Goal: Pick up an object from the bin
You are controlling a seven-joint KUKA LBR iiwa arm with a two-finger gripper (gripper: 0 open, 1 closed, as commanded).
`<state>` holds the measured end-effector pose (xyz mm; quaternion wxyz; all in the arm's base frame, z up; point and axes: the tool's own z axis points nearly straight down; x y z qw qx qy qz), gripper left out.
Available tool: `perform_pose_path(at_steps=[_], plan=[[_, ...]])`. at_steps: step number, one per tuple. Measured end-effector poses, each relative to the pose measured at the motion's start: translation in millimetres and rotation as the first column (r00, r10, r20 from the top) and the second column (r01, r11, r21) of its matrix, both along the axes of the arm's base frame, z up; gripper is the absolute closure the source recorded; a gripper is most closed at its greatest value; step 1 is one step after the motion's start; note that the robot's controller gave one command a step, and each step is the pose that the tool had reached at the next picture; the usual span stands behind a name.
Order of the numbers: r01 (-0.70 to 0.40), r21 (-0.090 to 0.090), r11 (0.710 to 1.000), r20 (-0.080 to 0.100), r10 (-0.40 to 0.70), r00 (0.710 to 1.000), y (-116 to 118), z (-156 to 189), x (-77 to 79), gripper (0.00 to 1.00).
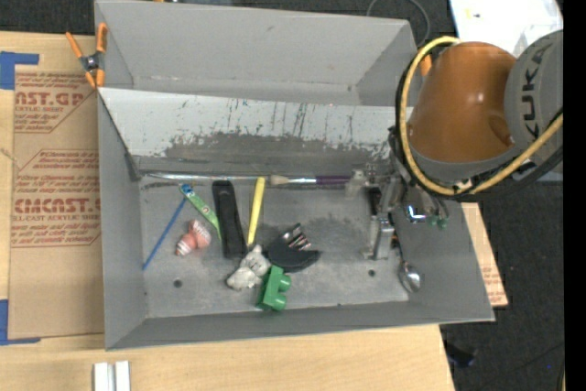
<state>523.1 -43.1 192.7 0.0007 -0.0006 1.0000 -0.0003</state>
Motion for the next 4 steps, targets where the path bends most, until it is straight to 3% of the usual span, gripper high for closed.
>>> perform_pose_path(at_steps=[1,2,3,4], plan=[[0.000,0.000,1.000,0.000,0.000,1.000,0,0,0.0,0.00],[-0.002,-0.001,1.000,0.013,0.002,1.000,0,-25,3.2,0.00],[-0.092,0.000,0.996,-0.002,0.092,0.996,9,-35,-22.4,0.00],[-0.367,-0.003,0.930,0.005,0.367,0.930,-9,-15,-16.0,0.00]])
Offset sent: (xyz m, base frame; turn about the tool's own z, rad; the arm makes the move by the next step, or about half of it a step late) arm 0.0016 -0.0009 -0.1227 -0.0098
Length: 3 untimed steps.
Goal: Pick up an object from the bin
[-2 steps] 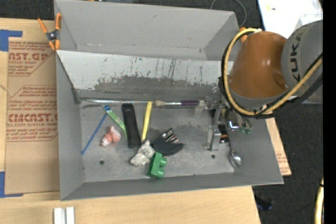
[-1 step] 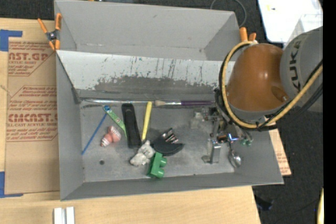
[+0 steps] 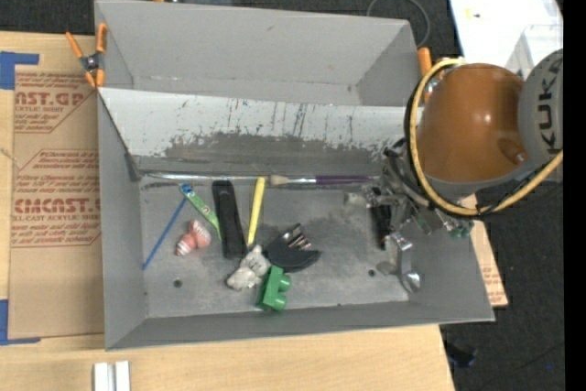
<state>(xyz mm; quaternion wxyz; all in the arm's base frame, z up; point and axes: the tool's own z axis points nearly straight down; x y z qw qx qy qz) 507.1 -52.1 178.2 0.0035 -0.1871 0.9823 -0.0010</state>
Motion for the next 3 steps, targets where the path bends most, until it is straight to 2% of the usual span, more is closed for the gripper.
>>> perform_pose_path(at_steps=[1,2,3], plan=[[-0.072,0.000,0.997,0.006,0.072,0.997,52,-68,17.4,0.00],[-0.076,-0.001,0.997,0.003,0.076,0.997,24,-50,13.8,0.00],[-0.320,-0.001,0.948,0.004,0.320,0.948,59,-71,35.2,0.00]])
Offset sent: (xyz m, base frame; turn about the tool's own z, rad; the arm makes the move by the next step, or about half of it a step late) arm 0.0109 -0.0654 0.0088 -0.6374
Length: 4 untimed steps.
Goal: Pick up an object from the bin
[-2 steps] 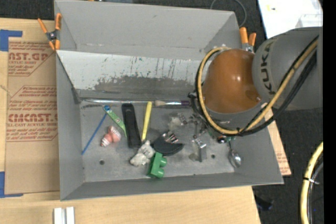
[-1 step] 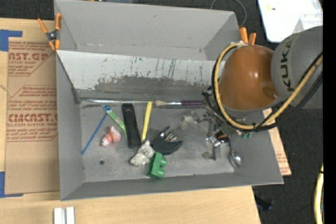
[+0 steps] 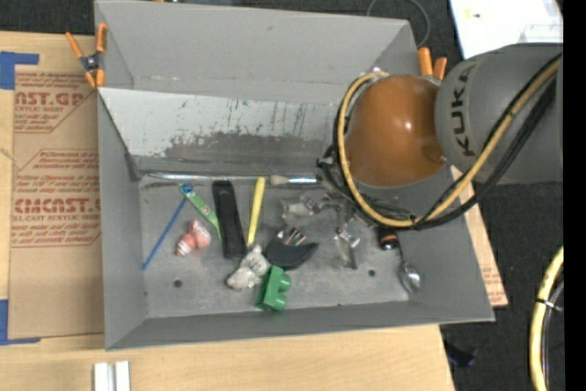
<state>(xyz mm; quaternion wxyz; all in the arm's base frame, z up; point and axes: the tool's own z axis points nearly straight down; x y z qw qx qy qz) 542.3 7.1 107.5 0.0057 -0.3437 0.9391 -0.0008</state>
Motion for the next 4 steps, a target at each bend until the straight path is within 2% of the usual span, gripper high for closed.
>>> perform_pose_path(at_steps=[1,2,3,4], plan=[[0.161,0.002,0.987,0.019,-0.161,0.987,43,-24,-10.7,0.00],[0.107,0.002,0.994,0.013,-0.107,0.994,61,-30,-10.8,0.00],[0.141,0.001,0.990,0.005,-0.141,0.990,46,26,-26.1,0.00],[0.198,0.003,0.980,0.018,-0.198,0.980,54,49,-11.1,0.00]])
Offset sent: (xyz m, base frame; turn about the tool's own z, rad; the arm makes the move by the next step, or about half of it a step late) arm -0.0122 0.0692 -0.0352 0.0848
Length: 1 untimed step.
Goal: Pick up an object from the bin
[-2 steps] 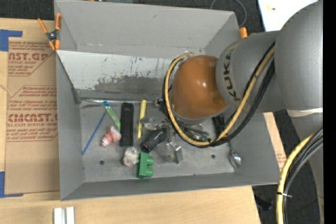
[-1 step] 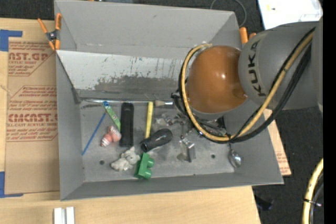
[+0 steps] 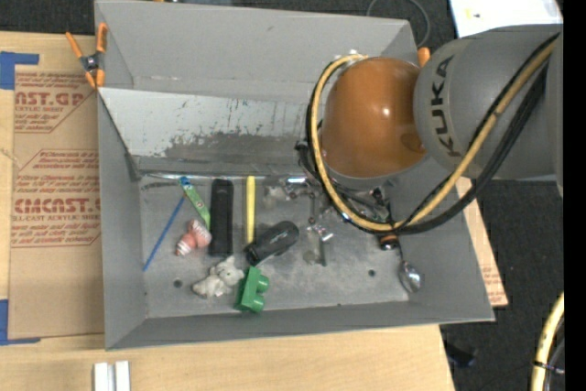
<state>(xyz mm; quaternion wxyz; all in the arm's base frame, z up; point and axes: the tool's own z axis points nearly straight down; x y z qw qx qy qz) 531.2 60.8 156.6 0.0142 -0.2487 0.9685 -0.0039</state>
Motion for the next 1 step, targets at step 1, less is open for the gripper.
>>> perform_pose_path(at_steps=[1], plan=[[-0.003,0.007,1.000,0.001,0.003,1.000,10.8,-33.8,1.1,0.00]])
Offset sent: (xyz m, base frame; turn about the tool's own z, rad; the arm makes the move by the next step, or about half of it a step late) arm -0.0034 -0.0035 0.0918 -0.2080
